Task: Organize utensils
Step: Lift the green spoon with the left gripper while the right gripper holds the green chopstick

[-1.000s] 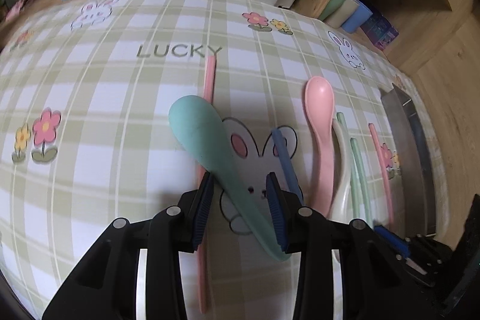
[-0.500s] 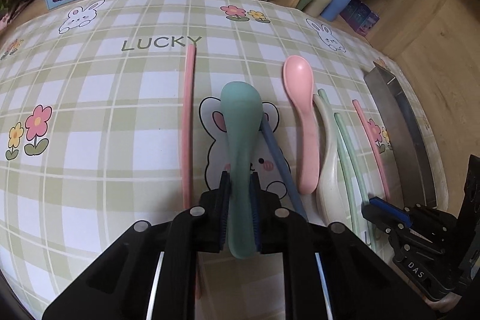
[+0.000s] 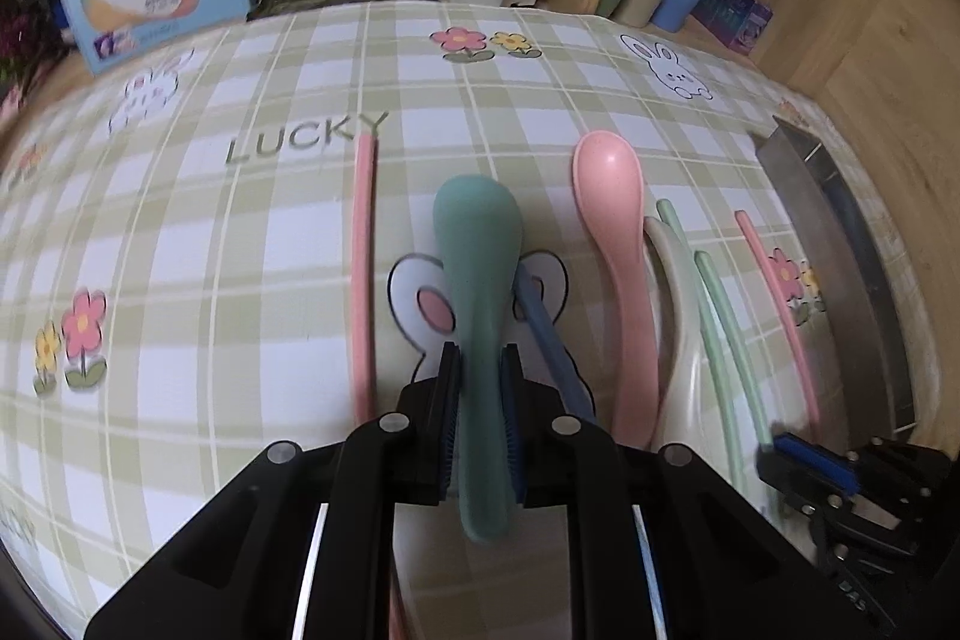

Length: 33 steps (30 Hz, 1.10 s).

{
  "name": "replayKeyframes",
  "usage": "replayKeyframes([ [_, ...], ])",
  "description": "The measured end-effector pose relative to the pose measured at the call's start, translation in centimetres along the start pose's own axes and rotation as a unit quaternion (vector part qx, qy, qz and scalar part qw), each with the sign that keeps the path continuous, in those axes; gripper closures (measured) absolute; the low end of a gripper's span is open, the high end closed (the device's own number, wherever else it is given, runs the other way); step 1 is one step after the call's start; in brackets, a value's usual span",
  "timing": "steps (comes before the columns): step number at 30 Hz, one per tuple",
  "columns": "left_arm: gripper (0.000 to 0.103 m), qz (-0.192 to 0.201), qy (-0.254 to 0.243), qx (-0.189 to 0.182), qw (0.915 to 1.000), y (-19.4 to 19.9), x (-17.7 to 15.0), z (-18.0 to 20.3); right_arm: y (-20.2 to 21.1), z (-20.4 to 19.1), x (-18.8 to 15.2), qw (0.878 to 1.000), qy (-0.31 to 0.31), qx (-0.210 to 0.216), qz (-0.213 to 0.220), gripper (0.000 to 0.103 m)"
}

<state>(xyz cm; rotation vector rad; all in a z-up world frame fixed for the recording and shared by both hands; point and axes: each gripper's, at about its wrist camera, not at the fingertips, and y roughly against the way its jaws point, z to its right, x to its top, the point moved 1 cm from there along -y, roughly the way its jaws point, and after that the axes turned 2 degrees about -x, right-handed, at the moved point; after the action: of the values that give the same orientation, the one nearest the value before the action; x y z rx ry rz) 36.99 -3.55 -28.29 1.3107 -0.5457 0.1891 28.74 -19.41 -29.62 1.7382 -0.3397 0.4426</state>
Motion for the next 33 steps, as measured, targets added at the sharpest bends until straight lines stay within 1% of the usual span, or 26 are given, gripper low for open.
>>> replayKeyframes([
  [5,0.087,0.005,-0.009,0.013,0.9999,-0.4,0.5,0.4,0.0,0.0,0.0,1.000,-0.001,0.001,0.001,0.095],
  [9,0.087,0.014,-0.032,0.035,0.9988,-0.5,0.2,1.1,0.0,0.0,-0.1,1.000,0.000,0.001,0.001,0.095],
  [10,0.087,0.015,-0.032,0.034,0.9988,-0.5,0.2,1.1,0.0,0.0,0.0,1.000,0.000,0.001,0.001,0.095],
  [16,0.089,0.007,-0.010,0.013,0.9998,0.2,-0.3,0.3,0.0,0.0,-0.1,1.000,-0.001,0.006,0.002,0.095],
  [19,0.089,0.020,-0.005,0.009,0.9998,1.6,-1.4,0.1,0.0,0.2,0.0,1.000,-0.004,0.010,0.002,0.095],
  [23,0.089,0.035,0.029,-0.011,0.9989,4.4,-3.1,-0.9,-0.1,0.6,0.0,1.000,-0.013,0.021,0.001,0.095],
  [26,0.089,0.047,0.046,-0.029,0.9974,6.3,-4.3,-1.0,-0.1,0.7,0.0,1.000,-0.019,0.024,-0.001,0.096],
  [33,0.089,0.061,0.055,-0.062,0.9946,8.9,-6.2,0.1,-0.3,0.9,0.3,0.999,-0.037,0.030,-0.010,0.097],
])
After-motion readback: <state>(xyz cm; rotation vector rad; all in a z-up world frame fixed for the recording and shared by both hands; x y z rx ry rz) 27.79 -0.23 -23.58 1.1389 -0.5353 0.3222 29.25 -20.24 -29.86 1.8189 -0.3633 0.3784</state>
